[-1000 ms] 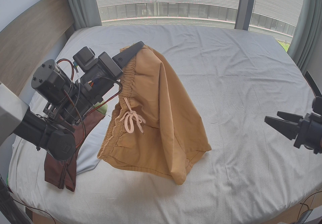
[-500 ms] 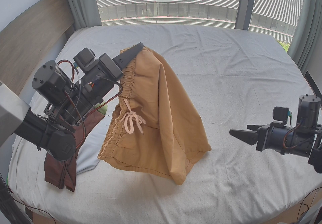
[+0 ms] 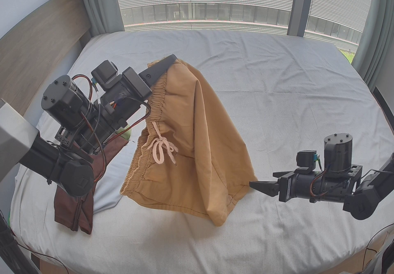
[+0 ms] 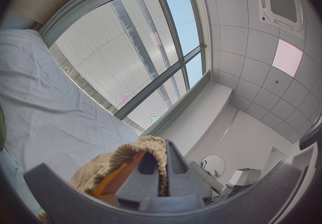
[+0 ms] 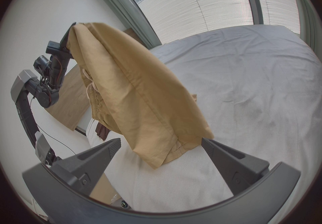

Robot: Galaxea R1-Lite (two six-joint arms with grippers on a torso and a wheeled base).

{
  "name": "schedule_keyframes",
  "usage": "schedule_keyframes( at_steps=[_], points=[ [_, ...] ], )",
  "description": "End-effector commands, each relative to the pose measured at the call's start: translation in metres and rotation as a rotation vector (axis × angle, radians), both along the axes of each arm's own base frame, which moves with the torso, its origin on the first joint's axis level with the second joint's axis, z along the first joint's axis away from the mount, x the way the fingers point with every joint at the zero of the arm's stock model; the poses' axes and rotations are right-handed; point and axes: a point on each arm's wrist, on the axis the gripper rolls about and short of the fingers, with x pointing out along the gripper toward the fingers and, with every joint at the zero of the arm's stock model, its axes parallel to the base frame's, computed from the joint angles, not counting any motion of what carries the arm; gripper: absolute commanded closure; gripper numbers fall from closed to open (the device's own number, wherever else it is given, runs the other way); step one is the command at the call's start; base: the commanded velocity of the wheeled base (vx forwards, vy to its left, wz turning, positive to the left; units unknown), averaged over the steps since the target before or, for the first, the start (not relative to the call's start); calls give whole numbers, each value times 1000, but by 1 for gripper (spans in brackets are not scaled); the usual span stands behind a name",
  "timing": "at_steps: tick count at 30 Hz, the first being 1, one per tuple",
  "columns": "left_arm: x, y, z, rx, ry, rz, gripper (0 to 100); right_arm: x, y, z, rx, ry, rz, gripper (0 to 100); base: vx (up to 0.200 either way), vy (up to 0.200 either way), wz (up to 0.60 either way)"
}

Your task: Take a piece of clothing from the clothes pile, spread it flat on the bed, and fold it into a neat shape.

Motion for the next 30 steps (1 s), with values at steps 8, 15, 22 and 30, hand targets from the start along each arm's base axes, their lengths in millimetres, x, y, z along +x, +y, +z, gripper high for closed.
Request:
schedule_keyframes(
  at_steps=[8,15,22,30],
  points=[
    [2,2,-1,2,2,8,100,14,26,-33,-43,78,54,0,0,0,0],
    [2,2,-2,2,3,8,100,22,39,-45,-56,92,85,0,0,0,0],
    [3,4,-2,3,6,14,100,29,53,-66,-87,128,116,0,0,0,0],
    [6,3,-7,16,7,23,100,28,61,-90,-123,178,139,0,0,0,0]
  ],
)
